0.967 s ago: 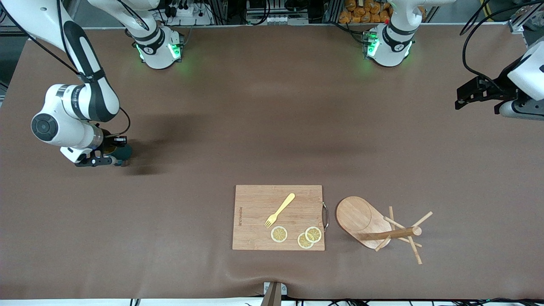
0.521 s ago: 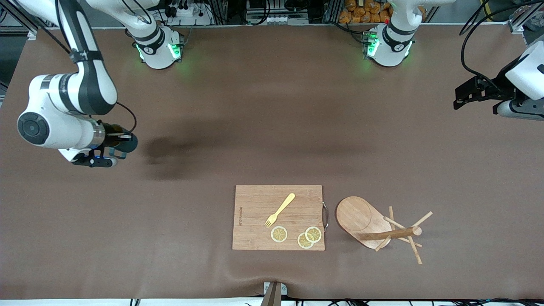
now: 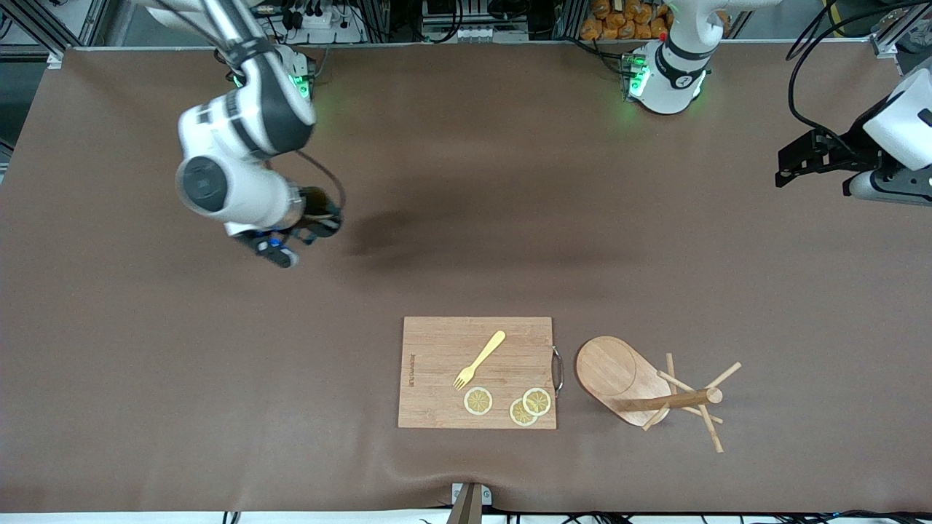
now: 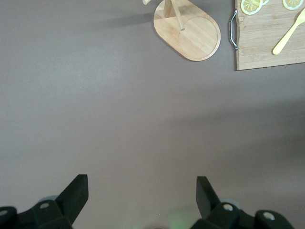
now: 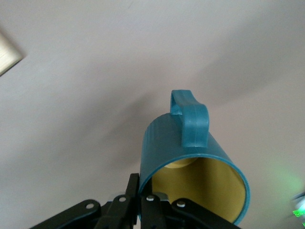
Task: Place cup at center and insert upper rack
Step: 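Lift the teal mug and carry it toward the table center, then lower the mug onto the table center and open the right gripper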
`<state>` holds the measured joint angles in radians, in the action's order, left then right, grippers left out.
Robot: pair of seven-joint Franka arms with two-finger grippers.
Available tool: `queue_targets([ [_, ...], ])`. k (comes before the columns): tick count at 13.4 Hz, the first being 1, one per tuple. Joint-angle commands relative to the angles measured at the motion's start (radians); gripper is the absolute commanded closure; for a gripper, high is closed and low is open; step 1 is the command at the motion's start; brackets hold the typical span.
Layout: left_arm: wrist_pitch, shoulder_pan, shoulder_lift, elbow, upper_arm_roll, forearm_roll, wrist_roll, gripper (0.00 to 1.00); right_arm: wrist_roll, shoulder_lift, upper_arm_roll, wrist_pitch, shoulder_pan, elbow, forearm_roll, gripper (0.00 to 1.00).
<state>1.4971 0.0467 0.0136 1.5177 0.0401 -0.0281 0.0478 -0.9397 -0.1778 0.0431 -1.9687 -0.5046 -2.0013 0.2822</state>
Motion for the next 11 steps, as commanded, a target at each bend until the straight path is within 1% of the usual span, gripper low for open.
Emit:
queue_targets([
  [1, 0.002, -0.008, -0.003, -0.007, 0.0, -0.021, 0.021, 0.0, -0.265, -0.057, 0.014, -0.081, -0.144, 0.041, 0.058, 1.0],
  [2, 0.002, -0.01, -0.003, -0.008, 0.0, -0.022, 0.021, 0.0, -0.348, -0.093, 0.015, -0.091, -0.196, 0.082, 0.108, 1.0],
  [3, 0.002, -0.01, -0.003, -0.007, 0.0, -0.022, 0.021, 0.0, -0.461, -0.138, 0.017, -0.114, -0.236, 0.129, 0.138, 1.0],
  [5, 0.0, -0.004, -0.006, -0.007, 0.0, -0.022, 0.021, 0.0, -0.728, -0.24, 0.017, -0.195, -0.31, 0.232, 0.135, 1.0],
  [7, 0.0, -0.004, -0.003, -0.008, 0.0, -0.022, 0.021, 0.0, -0.912, -0.355, 0.017, -0.245, -0.366, 0.347, 0.133, 1.0],
  [8, 0.0, -0.007, -0.004, -0.007, 0.0, -0.022, 0.021, 0.0, -0.959, -0.397, 0.018, -0.255, -0.379, 0.387, 0.13, 1.0],
  [9, -0.001, -0.008, -0.003, -0.004, 0.0, -0.022, 0.021, 0.0, -0.968, -0.417, 0.018, -0.266, -0.391, 0.404, 0.132, 1.0],
  [11, -0.001, -0.011, -0.001, -0.004, 0.0, -0.022, 0.021, 0.0, -1.062, -0.433, 0.018, -0.332, -0.391, 0.406, 0.13, 1.0],
])
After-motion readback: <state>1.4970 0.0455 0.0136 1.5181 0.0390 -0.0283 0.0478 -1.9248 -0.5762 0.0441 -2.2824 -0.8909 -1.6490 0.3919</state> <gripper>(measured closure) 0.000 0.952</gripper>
